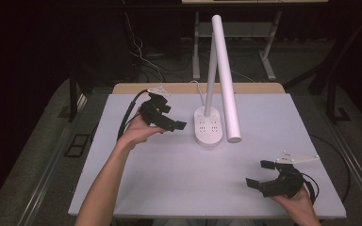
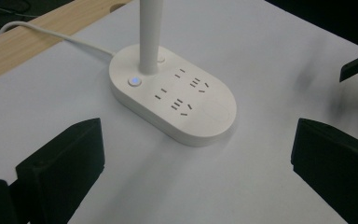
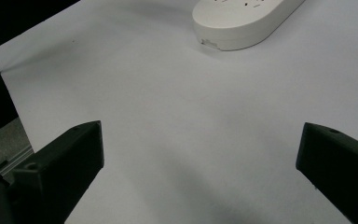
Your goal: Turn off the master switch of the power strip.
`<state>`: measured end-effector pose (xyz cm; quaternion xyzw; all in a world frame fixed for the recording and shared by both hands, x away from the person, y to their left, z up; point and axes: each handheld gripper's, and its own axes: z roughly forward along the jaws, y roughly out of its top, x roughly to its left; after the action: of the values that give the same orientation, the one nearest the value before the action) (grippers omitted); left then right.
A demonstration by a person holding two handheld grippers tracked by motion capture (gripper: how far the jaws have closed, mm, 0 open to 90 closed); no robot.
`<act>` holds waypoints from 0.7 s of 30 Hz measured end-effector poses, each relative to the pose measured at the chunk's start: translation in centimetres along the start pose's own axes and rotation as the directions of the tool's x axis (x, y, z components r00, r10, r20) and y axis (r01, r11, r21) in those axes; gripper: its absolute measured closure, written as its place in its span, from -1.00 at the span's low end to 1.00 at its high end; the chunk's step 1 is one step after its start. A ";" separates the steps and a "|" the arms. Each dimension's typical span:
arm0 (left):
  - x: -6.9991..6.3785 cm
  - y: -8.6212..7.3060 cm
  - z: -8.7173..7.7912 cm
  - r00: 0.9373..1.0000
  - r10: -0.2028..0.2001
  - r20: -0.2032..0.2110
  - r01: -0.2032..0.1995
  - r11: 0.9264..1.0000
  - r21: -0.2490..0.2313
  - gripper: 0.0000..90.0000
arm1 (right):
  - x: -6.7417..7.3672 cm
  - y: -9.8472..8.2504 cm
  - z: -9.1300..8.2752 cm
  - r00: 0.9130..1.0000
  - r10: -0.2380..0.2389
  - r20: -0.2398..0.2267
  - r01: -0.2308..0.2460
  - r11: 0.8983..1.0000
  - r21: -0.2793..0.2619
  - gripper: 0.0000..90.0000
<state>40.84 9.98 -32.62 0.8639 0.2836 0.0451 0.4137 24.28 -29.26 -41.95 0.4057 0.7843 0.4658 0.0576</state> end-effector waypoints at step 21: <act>1.2 2.1 2.0 1.000 0.004 -0.007 -0.004 1.000 0.016 -0.95 | -0.1 0.0 -0.1 1.000 0.001 0.003 -0.001 1.000 -0.003 -0.99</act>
<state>43.45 8.16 -32.55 0.8676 0.2837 0.0469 0.4058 24.26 -29.37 -41.95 0.4066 0.7834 0.4663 0.0591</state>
